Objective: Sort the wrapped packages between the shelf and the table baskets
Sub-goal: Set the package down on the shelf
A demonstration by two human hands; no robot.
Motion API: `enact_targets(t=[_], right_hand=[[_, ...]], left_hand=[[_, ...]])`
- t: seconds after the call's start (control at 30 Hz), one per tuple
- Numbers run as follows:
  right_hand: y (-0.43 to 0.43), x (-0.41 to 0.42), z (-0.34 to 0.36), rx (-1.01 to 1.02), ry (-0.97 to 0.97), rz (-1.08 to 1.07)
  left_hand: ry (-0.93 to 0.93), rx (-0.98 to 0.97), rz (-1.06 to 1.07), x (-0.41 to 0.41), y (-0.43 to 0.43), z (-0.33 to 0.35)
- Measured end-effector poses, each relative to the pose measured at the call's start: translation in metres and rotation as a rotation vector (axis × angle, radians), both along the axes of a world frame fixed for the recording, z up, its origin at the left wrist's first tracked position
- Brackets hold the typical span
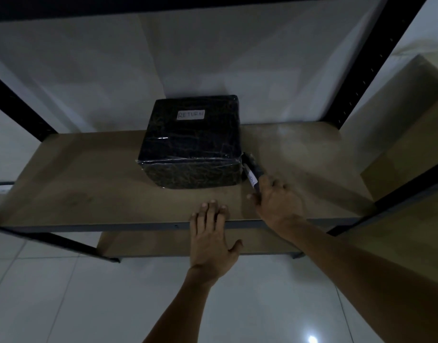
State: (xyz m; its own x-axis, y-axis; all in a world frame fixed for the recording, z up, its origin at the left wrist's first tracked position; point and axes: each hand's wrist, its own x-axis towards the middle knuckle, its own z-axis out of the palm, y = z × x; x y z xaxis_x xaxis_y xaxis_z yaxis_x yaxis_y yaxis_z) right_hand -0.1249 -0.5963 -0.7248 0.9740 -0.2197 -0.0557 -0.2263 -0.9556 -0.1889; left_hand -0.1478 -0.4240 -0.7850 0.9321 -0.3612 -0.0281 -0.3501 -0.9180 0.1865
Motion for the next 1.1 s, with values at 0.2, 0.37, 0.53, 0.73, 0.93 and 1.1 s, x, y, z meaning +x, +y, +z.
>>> enact_targets(t=[0.2, 0.37, 0.53, 0.73, 0.93, 1.1], right_hand=[[-0.008, 0.005, 0.002, -0.045, -0.007, -0.059], [-0.02, 0.003, 0.001, -0.018, -0.061, -0.107], [-0.031, 0.007, -0.002, 0.061, -0.065, -0.026], [-0.03, 0.011, -0.005, 0.047, -0.023, -0.082], [-0.024, -0.003, 0.004, 0.047, 0.003, -0.102], [-0.024, -0.05, 0.028, 0.06, 0.186, -0.069]], left_hand=[[-0.069, -0.011, -0.002, 0.0, 0.0, -0.005], [-0.076, -0.018, 0.006, -0.001, -0.001, -0.008], [-0.079, -0.009, 0.008, -0.001, -0.002, -0.009], [-0.069, 0.018, 0.003, 0.0, -0.001, -0.009], [0.02, 0.04, -0.014, -0.001, 0.0, 0.002], [0.159, 0.077, -0.038, -0.003, 0.0, 0.029]])
